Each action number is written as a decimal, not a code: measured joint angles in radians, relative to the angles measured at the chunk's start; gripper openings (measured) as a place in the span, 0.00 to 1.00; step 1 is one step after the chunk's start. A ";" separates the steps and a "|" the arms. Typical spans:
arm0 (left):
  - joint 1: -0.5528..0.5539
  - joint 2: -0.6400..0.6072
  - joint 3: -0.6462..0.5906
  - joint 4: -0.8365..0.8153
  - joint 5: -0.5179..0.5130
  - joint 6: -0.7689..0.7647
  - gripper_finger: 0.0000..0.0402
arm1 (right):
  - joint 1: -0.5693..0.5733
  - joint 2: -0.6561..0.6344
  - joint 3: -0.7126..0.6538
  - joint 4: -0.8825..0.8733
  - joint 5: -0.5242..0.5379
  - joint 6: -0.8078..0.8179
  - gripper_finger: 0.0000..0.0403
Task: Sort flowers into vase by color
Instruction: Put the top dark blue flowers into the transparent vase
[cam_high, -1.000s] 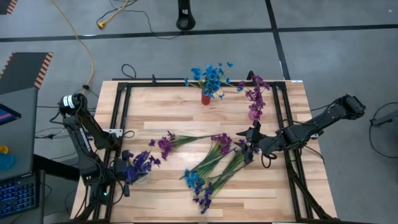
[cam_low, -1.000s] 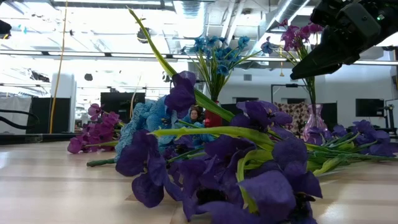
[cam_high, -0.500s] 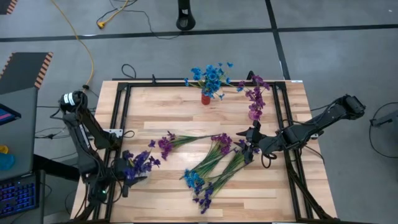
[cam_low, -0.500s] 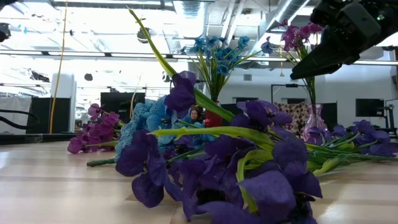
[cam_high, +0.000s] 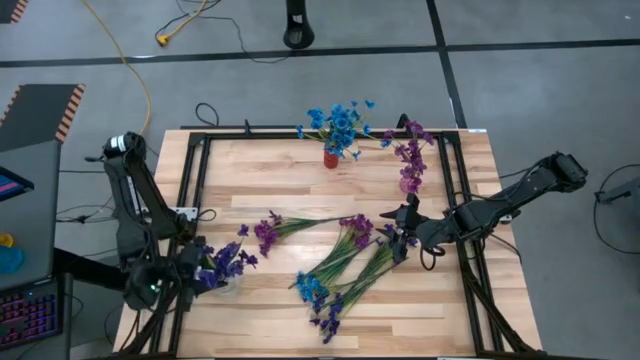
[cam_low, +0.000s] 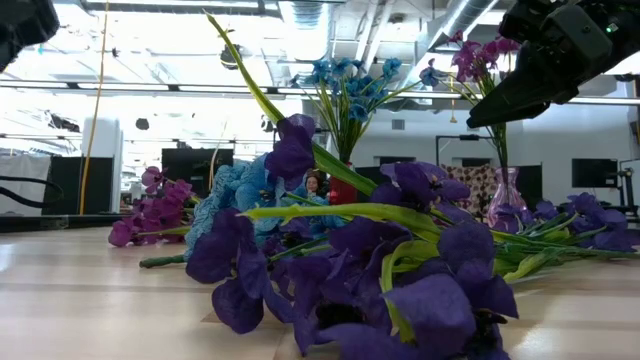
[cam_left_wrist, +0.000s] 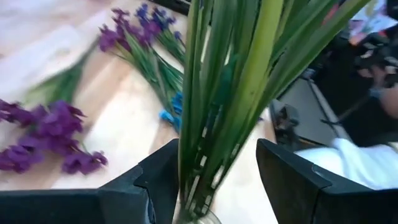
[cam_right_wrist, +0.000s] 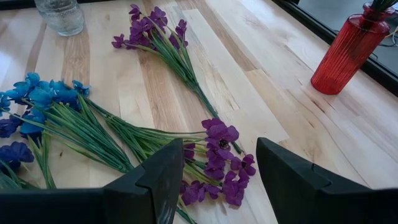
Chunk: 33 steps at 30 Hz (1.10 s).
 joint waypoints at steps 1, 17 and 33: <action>0.000 -0.016 0.000 0.000 0.020 0.001 0.48 | 0.000 0.000 0.000 0.000 0.000 0.000 0.57; -0.001 -0.206 0.000 0.000 0.096 0.112 0.48 | 0.000 0.000 0.000 0.000 0.000 0.000 0.57; -0.001 -0.355 0.000 -0.111 0.255 -0.014 0.48 | 0.000 0.000 0.000 0.000 0.000 0.000 0.57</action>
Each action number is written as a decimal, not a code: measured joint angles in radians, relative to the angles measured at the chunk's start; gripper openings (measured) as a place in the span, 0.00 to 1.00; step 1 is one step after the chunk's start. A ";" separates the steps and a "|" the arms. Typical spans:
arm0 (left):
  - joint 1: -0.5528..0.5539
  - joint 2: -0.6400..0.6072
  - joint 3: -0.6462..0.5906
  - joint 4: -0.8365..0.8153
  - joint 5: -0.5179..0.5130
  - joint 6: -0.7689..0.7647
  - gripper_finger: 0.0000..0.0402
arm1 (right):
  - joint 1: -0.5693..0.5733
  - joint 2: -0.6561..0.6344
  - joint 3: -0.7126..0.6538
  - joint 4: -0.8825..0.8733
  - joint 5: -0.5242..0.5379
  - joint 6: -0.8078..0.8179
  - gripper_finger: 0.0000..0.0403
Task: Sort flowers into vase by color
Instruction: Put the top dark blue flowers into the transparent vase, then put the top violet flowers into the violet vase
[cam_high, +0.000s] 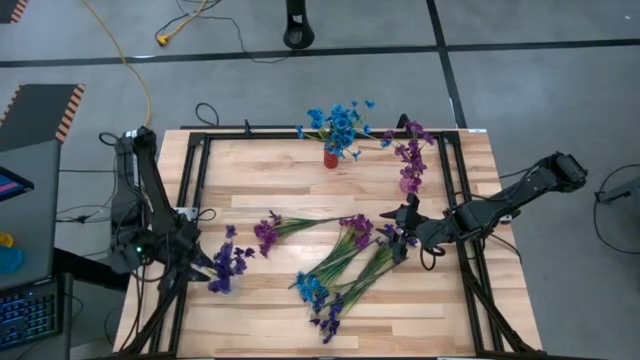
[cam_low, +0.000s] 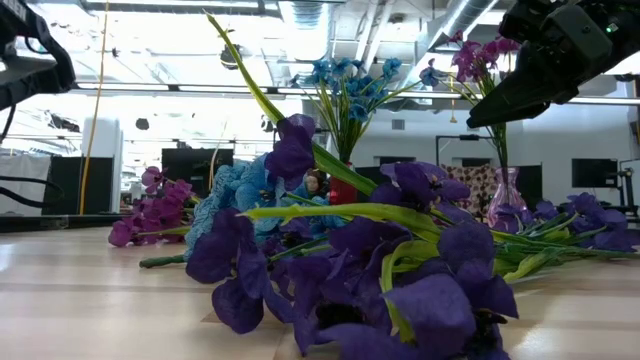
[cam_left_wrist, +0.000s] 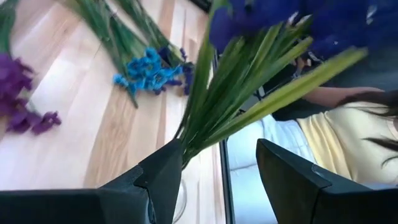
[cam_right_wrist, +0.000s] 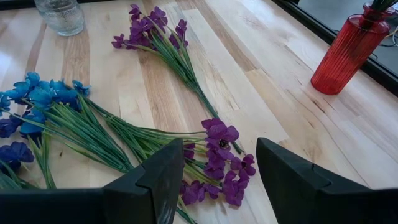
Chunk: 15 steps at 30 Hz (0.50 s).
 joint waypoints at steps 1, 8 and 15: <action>0.000 -0.010 0.000 -0.021 0.004 -0.020 0.48 | 0.000 0.000 0.000 0.000 0.000 0.000 0.57; 0.000 -0.072 0.000 -0.120 -0.066 -0.050 0.48 | 0.000 0.000 0.000 0.000 0.000 0.000 0.57; 0.000 -0.139 0.000 -0.183 -0.211 -0.052 0.48 | 0.000 0.000 0.000 0.004 0.000 0.000 0.57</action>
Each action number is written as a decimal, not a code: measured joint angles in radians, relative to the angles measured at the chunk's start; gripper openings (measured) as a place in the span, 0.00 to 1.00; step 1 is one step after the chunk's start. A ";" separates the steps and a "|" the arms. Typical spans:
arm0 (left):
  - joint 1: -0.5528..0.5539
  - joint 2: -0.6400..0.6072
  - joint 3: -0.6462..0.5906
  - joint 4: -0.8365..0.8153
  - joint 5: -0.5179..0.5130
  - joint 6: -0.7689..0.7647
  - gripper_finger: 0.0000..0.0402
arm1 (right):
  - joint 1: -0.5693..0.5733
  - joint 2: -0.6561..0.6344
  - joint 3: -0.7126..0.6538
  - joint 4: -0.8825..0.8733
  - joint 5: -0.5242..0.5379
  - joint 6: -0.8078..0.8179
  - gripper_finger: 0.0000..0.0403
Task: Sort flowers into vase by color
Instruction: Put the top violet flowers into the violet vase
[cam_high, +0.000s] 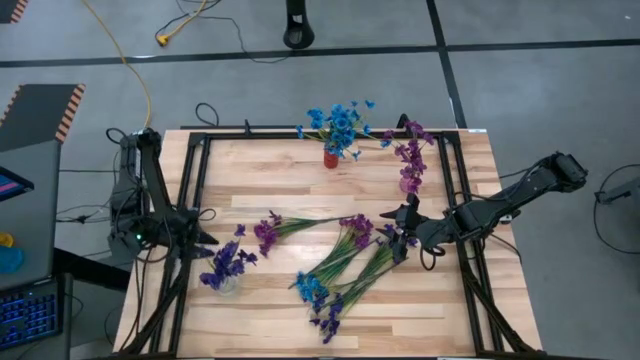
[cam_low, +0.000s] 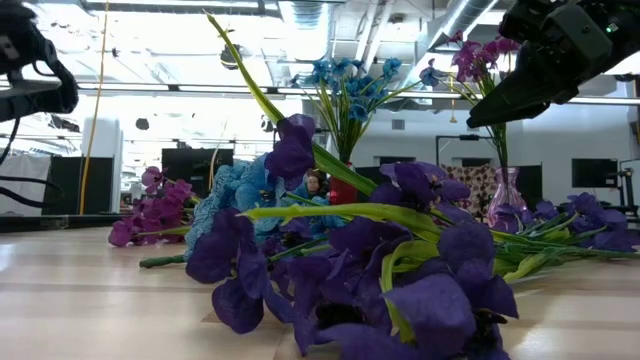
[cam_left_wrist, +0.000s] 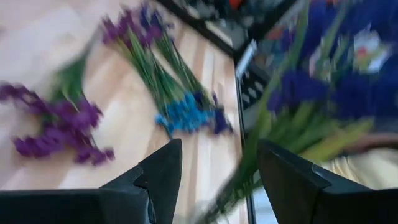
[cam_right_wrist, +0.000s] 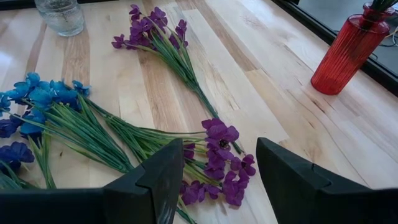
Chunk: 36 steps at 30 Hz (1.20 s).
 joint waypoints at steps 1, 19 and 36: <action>0.000 -0.008 0.000 -0.007 -0.037 0.001 0.48 | 0.000 0.000 0.000 0.006 0.000 0.000 0.57; 0.228 -0.020 0.000 -0.093 -0.271 0.037 0.48 | -0.126 0.024 0.000 0.233 -0.136 -0.036 0.57; 0.445 0.022 -0.182 0.059 -0.114 0.005 0.48 | -0.251 0.458 0.173 0.569 -0.374 -0.277 0.57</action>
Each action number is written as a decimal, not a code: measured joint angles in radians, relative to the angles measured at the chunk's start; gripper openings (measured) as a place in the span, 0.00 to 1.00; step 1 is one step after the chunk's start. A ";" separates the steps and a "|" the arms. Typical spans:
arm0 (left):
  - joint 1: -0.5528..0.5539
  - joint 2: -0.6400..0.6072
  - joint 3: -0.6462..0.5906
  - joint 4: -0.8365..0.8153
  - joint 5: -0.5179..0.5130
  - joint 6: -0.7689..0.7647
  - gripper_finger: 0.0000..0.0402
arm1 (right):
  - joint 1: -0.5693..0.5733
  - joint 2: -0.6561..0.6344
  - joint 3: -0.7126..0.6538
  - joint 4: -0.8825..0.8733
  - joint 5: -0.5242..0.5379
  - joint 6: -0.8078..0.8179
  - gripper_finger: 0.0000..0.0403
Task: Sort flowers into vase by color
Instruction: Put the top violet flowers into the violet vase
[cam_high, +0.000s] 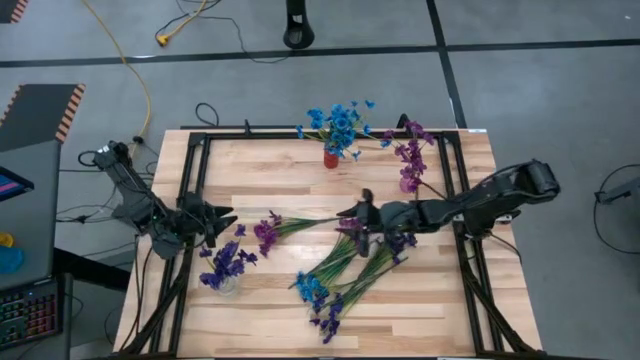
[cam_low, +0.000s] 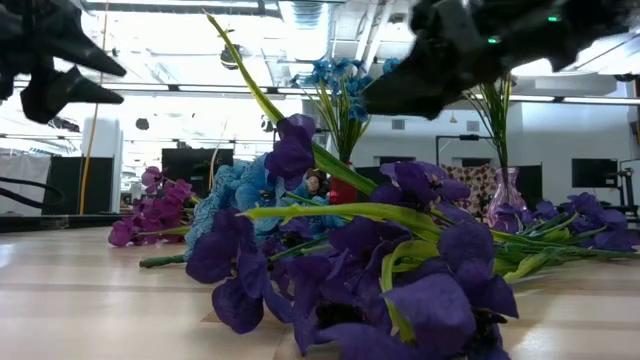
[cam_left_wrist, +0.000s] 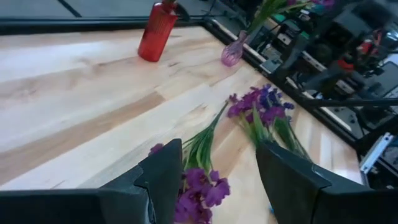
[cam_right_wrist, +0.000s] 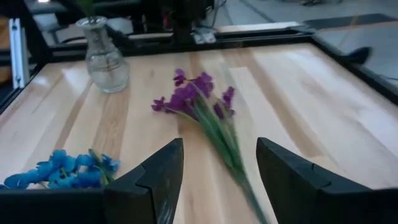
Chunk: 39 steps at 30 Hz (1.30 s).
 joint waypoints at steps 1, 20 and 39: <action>0.005 0.000 -0.013 0.019 0.002 0.009 0.48 | -0.005 0.025 0.026 -0.007 -0.014 -0.012 0.57; 0.025 0.003 -0.042 0.059 0.017 0.035 0.48 | -0.045 0.382 0.512 -0.424 -0.026 -0.100 0.57; 0.025 0.003 -0.042 0.057 0.017 0.040 0.48 | -0.137 0.641 0.861 -0.719 -0.155 -0.098 0.57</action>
